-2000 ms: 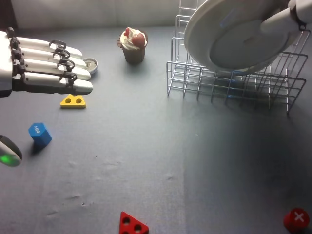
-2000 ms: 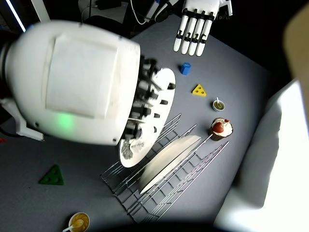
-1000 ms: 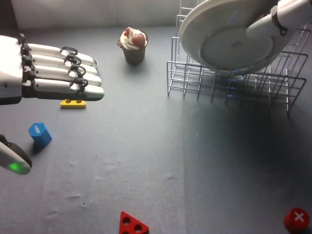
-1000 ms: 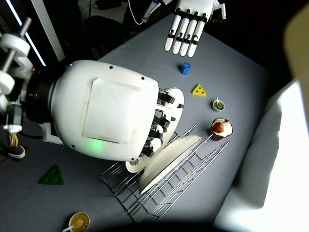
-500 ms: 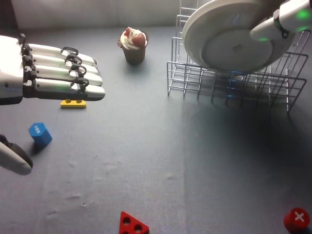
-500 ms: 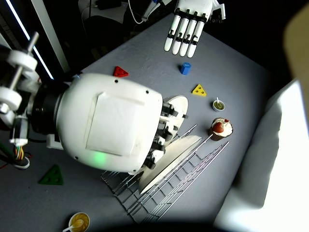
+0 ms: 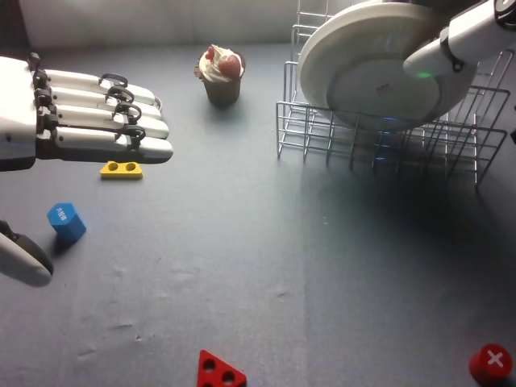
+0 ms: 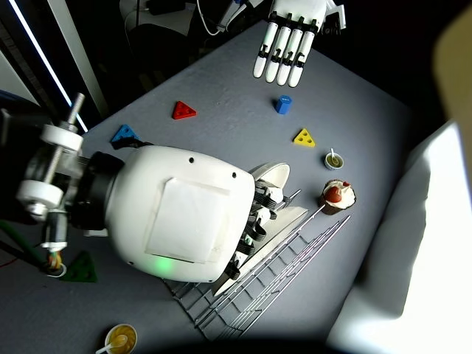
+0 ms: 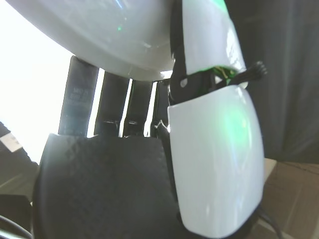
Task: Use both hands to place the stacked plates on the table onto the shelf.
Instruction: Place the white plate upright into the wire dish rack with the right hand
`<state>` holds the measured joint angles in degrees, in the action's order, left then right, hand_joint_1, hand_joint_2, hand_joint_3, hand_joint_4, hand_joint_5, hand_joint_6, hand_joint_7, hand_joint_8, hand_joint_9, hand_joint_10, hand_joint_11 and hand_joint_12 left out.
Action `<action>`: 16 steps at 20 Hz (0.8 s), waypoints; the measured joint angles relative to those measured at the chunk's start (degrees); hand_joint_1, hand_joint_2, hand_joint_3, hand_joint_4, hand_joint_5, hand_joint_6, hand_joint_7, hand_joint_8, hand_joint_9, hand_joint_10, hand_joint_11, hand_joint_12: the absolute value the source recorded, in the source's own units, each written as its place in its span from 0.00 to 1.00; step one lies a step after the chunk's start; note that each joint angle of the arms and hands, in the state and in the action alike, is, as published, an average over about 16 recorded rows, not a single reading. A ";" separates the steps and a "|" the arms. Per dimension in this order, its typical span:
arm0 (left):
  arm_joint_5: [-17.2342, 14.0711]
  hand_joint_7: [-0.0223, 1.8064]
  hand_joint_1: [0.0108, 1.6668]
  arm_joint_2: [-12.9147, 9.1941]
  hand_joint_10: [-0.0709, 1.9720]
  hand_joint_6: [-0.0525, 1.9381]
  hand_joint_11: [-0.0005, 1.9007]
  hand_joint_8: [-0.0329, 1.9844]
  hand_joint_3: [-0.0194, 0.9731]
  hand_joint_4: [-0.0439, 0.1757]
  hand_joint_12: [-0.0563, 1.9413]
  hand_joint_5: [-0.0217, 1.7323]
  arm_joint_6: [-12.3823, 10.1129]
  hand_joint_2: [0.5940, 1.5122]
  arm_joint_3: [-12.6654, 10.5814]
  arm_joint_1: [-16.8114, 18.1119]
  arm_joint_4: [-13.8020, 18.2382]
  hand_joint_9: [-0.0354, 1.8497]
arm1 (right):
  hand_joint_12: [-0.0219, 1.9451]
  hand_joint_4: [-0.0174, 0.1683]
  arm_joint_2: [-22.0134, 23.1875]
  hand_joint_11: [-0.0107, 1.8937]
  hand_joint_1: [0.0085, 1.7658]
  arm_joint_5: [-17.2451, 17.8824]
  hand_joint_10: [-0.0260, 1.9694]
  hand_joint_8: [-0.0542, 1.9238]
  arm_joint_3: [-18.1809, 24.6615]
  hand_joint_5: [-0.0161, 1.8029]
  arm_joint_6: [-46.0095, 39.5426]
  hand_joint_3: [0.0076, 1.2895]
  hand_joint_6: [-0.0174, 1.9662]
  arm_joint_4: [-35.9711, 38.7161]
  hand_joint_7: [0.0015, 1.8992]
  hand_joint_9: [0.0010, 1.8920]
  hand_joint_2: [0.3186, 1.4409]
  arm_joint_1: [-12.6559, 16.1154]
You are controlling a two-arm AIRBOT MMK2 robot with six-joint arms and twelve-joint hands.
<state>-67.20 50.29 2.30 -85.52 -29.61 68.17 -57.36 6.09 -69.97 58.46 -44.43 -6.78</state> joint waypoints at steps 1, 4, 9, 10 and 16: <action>-0.02 0.07 0.04 0.00 0.04 0.03 0.06 0.02 0.04 0.20 0.03 0.06 -0.03 0.37 -0.02 -0.02 -0.09 0.08 | 0.48 0.04 -0.24 0.56 0.81 0.02 0.30 0.35 -0.33 0.47 -0.19 0.00 0.51 0.04 0.53 0.60 0.57 -0.12; -0.10 0.07 0.04 -0.02 0.04 0.03 0.06 0.02 0.04 0.20 0.03 0.06 -0.13 0.37 -0.05 -0.09 -0.42 0.08 | 0.36 0.04 -0.87 0.58 0.78 0.07 0.23 0.28 -1.14 0.48 -0.64 0.00 0.52 0.13 0.53 0.60 0.58 -0.48; -0.21 0.07 0.04 -0.04 0.04 0.03 0.06 0.02 0.04 0.20 0.03 0.05 -0.28 0.37 0.03 -0.21 -0.88 0.08 | 0.16 0.04 -1.50 0.61 0.74 0.08 0.12 0.17 -1.87 0.49 -1.29 0.00 0.52 0.23 0.53 0.59 0.61 -0.93; -0.23 0.07 0.04 -0.04 0.04 0.03 0.06 0.02 0.04 0.20 0.03 0.05 -0.29 0.38 0.05 -0.23 -0.98 0.08 | 0.12 0.05 -1.53 0.61 0.73 0.12 0.10 0.14 -1.91 0.49 -1.42 0.00 0.50 0.23 0.52 0.59 0.62 -0.99; -0.29 0.08 0.04 -0.06 0.04 0.03 0.06 0.02 0.04 0.20 0.03 0.06 -0.31 0.38 0.16 -0.32 -1.37 0.08 | 0.03 0.06 -1.42 0.61 0.68 0.44 0.02 0.03 -1.44 0.46 -1.86 0.00 0.31 0.14 0.48 0.55 0.63 -1.17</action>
<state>-67.50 50.24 1.99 -85.36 -29.93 66.80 -58.78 6.53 -71.41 56.60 -44.28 -7.95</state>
